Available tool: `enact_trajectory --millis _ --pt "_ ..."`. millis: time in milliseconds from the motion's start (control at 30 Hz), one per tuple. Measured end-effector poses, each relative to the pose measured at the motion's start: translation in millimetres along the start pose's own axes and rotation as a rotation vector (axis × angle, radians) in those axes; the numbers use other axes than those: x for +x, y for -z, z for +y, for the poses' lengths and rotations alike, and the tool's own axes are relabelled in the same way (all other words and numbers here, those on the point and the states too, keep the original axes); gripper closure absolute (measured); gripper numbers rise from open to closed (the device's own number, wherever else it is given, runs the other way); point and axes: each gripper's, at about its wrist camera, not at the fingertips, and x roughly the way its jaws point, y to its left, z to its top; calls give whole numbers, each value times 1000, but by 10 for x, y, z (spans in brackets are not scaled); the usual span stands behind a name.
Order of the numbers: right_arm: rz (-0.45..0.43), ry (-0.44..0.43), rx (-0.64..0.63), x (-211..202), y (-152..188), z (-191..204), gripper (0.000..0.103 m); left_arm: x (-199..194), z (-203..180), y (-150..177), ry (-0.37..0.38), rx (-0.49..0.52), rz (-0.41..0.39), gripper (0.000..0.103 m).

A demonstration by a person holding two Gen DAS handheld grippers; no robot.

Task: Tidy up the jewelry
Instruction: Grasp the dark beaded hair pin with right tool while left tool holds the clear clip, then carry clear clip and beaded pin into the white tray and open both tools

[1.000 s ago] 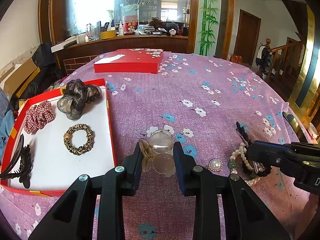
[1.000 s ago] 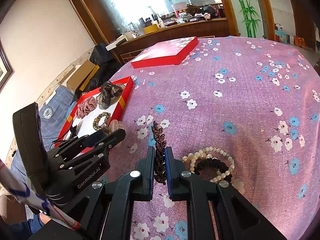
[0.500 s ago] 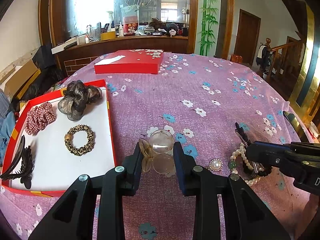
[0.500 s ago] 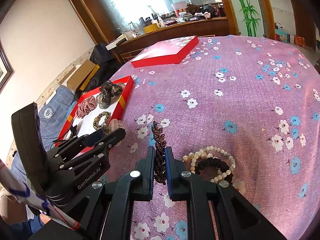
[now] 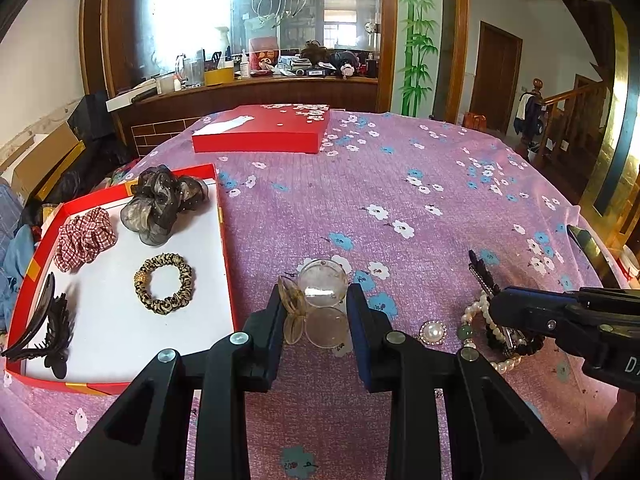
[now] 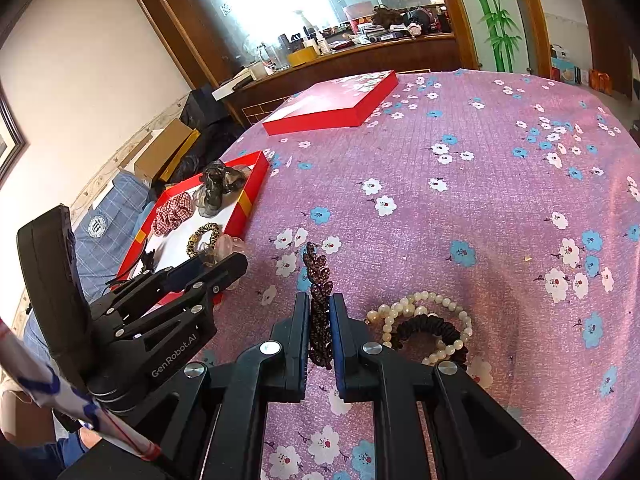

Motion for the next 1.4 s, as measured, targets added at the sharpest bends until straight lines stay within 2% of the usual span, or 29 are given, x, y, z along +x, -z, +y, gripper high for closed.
enact_trajectory --millis 300,600,1067,1300,1400 --pt "20 -24 45 36 -21 1 92 -57 10 9 -10 -8 -24 75" --pt "42 -42 43 127 -136 262 92 -182 133 -9 -24 -16 -58 75" --pt "88 -87 -32 554 -408 1029 91 -276 1040 -45 -122 -155 -61 74" --pt "122 -131 -35 878 -441 1378 91 -204 1597 56 -185 -255 -16 74" --pt "141 -126 -35 1028 -425 1456 91 -135 1741 117 -173 -302 19 74"
